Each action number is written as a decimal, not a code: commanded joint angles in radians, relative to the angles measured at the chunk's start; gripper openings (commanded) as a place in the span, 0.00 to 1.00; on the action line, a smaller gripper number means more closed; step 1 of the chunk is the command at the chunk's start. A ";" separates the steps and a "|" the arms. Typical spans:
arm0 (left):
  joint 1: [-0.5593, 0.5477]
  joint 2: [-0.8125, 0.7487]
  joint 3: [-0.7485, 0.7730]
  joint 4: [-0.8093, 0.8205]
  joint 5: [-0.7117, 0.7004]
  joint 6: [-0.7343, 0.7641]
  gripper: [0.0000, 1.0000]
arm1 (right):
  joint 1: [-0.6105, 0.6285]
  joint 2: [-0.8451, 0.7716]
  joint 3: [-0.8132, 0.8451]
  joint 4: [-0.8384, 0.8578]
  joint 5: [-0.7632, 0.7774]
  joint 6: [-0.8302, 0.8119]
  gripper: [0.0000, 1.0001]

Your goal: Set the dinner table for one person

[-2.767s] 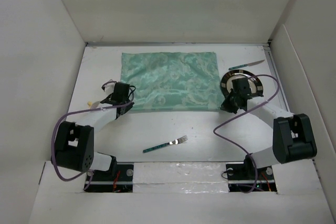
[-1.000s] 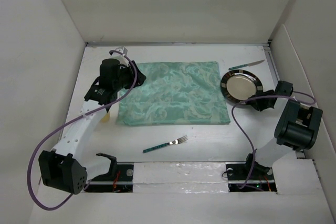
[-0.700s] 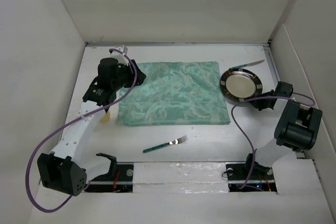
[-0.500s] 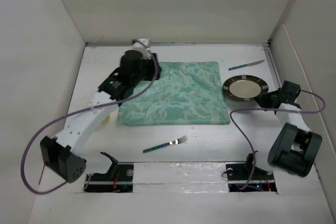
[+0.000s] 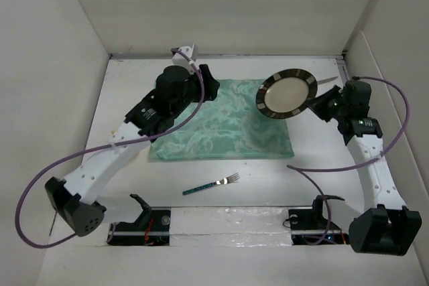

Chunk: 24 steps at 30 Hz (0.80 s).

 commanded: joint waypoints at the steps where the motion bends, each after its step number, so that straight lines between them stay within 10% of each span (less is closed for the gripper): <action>1: 0.005 -0.125 -0.023 0.018 -0.037 -0.062 0.46 | 0.120 0.010 0.095 0.230 -0.125 0.021 0.00; 9: 0.005 -0.282 -0.136 -0.092 -0.115 -0.117 0.53 | 0.408 0.303 0.099 0.573 -0.314 0.089 0.00; 24: 0.005 -0.374 -0.247 -0.154 -0.149 -0.179 0.53 | 0.489 0.641 0.105 0.758 -0.339 0.170 0.00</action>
